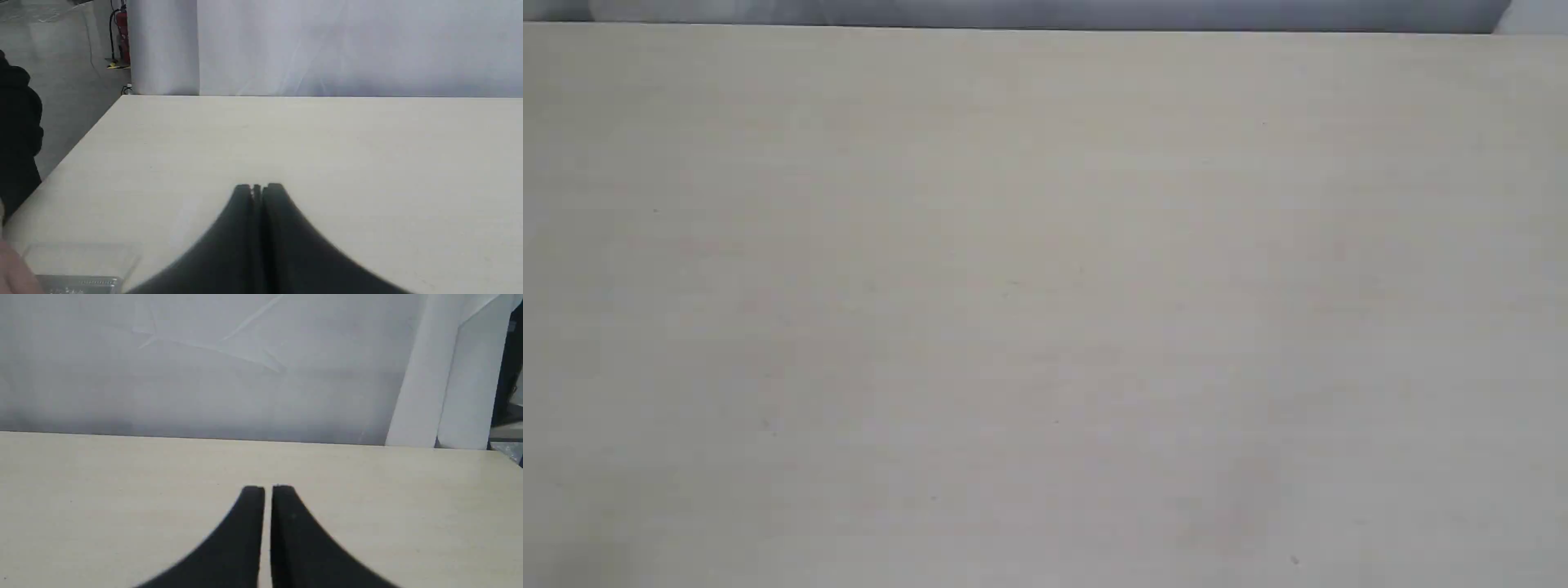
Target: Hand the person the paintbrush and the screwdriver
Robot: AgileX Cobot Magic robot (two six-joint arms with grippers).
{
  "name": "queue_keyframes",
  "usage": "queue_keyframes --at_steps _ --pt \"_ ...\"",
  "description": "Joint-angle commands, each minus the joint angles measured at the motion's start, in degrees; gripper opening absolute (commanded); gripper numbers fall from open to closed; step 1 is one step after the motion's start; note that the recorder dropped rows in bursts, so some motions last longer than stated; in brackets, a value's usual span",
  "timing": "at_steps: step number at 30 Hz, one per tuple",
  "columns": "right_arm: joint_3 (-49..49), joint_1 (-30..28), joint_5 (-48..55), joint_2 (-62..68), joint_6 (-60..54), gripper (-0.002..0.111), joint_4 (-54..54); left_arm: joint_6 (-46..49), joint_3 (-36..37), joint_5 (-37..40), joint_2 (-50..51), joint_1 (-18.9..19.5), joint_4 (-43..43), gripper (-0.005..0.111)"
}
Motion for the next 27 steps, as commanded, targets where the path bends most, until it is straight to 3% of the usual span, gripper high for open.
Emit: queue_keyframes --at_steps 1,12,27 --pt "0.2 -0.1 -0.8 -0.6 0.1 0.004 0.2 -0.1 0.1 -0.6 -0.1 -0.3 -0.3 0.0" --pt "0.2 0.1 -2.0 -0.6 -0.2 0.004 0.2 -0.1 0.1 -0.6 -0.1 -0.3 -0.3 0.0" --pt "0.2 0.1 -2.2 -0.6 -10.9 0.004 9.9 -0.1 0.1 -0.7 -0.1 -0.3 -0.1 0.0"
